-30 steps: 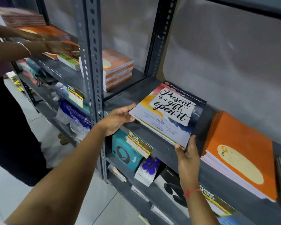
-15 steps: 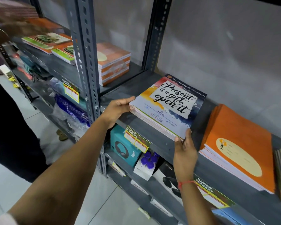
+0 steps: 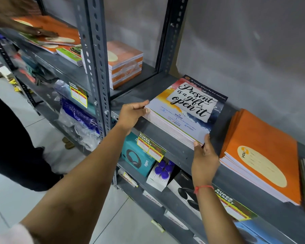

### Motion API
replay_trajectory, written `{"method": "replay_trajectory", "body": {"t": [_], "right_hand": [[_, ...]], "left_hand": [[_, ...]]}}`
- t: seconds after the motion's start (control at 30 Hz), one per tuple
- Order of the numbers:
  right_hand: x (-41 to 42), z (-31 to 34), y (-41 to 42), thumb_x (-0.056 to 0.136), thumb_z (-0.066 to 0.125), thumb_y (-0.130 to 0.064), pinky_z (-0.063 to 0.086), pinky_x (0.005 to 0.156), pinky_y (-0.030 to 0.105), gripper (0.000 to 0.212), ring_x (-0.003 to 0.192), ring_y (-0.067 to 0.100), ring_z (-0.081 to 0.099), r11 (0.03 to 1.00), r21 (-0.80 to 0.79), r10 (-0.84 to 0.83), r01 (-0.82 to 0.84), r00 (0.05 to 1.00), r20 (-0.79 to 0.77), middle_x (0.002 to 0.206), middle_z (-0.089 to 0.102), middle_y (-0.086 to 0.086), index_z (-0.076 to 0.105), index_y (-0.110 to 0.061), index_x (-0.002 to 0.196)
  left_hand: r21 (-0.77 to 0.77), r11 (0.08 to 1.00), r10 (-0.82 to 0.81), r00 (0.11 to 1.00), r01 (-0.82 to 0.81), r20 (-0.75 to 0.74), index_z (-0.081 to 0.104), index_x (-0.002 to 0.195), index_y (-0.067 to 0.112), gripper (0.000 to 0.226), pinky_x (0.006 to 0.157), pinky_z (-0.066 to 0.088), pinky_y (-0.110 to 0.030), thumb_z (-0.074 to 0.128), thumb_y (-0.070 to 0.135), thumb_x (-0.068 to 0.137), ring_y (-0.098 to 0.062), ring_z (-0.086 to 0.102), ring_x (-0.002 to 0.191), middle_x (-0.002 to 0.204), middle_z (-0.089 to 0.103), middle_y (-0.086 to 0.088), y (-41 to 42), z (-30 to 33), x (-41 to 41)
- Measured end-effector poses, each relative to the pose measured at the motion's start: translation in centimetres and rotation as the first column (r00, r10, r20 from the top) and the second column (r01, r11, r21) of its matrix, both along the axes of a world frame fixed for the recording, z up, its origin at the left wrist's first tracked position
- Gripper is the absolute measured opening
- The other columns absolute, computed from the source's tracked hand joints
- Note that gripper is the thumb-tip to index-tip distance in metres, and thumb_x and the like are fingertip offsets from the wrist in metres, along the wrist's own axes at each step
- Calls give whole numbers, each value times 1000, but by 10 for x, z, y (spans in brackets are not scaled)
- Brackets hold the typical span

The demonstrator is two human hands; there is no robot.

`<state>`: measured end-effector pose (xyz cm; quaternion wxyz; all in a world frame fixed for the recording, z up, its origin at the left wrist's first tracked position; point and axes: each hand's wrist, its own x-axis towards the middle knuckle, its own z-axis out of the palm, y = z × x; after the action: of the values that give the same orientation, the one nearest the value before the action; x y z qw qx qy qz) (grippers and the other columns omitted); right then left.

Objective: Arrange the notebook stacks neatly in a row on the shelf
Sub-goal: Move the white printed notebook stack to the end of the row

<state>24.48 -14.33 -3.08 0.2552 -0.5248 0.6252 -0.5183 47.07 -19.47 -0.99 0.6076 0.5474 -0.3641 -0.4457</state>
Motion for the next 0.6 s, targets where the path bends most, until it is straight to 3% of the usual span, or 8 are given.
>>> {"method": "replay_trajectory", "body": {"t": [0.1, 0.23, 0.43, 0.6], "right_hand": [[2, 0, -1, 88, 60, -13, 43, 85, 20, 47, 103, 16, 61, 999, -9, -34, 34, 999, -2, 126, 63, 16, 50, -6, 133], [2, -3, -2, 87, 60, -13, 42, 75, 6, 45, 95, 7, 56, 999, -4, -43, 43, 999, 13, 122, 66, 14, 52, -6, 131], [1, -4, -4, 86, 62, -14, 38, 69, -1, 45, 96, 5, 56, 998, 6, -59, 59, 996, 61, 122, 66, 12, 55, -7, 129], [3, -1, -3, 86, 62, -16, 40, 70, 5, 41, 92, 9, 58, 995, -13, -98, 97, 995, -8, 118, 68, 14, 57, -8, 127]], "left_hand": [[18, 999, 31, 999, -31, -13, 60, 117, 2, 39, 58, 48, 0, 65, -2, 78, 0, 61, 74, 104, 65, -3, -1, 0, -2], [15, 999, 40, 999, -40, -7, 60, 117, 1, 39, 58, 48, 0, 65, -2, 79, 0, 61, 73, 104, 65, -4, 0, 0, -3], [21, 999, 40, 999, -39, -5, 59, 118, 2, 38, 63, 52, -2, 63, -1, 80, -13, 60, 90, 106, 64, -3, 2, 1, -3], [36, 999, 34, 999, -34, 13, 62, 115, 4, 36, 65, 51, -1, 65, 3, 80, -11, 61, 89, 105, 65, 0, -1, -1, -1]]}}
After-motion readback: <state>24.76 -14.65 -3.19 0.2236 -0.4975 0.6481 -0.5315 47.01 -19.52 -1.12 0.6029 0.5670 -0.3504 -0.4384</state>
